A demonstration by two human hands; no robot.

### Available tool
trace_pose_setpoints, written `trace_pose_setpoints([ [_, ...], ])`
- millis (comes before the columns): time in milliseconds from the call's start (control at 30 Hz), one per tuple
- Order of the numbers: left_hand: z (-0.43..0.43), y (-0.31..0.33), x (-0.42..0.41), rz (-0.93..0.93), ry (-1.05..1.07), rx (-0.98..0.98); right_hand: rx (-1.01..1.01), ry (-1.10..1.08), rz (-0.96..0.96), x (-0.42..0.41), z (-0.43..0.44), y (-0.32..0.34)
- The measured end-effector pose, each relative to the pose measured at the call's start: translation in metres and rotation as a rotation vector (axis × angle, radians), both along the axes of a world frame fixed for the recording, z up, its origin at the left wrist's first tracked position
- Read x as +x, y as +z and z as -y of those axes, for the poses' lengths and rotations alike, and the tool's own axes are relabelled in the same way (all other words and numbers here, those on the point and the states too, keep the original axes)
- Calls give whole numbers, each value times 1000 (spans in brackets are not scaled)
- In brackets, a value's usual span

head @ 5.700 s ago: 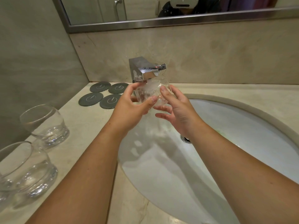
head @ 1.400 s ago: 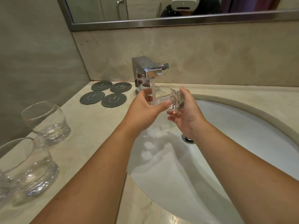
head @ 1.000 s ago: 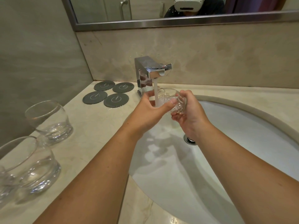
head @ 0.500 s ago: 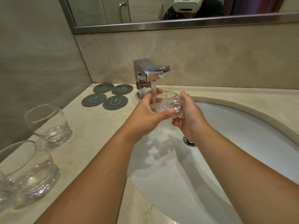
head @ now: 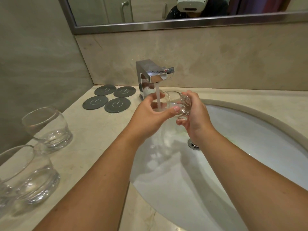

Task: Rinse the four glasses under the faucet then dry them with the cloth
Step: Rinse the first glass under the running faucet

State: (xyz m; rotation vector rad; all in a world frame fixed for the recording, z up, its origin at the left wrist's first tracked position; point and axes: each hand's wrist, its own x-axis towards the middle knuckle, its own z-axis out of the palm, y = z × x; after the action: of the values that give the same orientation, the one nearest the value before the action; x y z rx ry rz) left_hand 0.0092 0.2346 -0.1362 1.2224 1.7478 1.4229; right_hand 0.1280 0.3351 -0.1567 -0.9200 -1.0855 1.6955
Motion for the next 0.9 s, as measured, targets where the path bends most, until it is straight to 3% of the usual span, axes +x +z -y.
trace_pose_setpoints([
  [133,2,1,-1,-26,-39,28,-52,9,98,3,-1,0],
  [333,0,-4,-2,57,-116,3,-66,-16,14,1,5,3],
  [767,-1,-2,1,78,6,13,18,10,-18,-4,6,1],
  [900,0,-2,-4,24,-2,18,-60,91,116,0,4,2],
])
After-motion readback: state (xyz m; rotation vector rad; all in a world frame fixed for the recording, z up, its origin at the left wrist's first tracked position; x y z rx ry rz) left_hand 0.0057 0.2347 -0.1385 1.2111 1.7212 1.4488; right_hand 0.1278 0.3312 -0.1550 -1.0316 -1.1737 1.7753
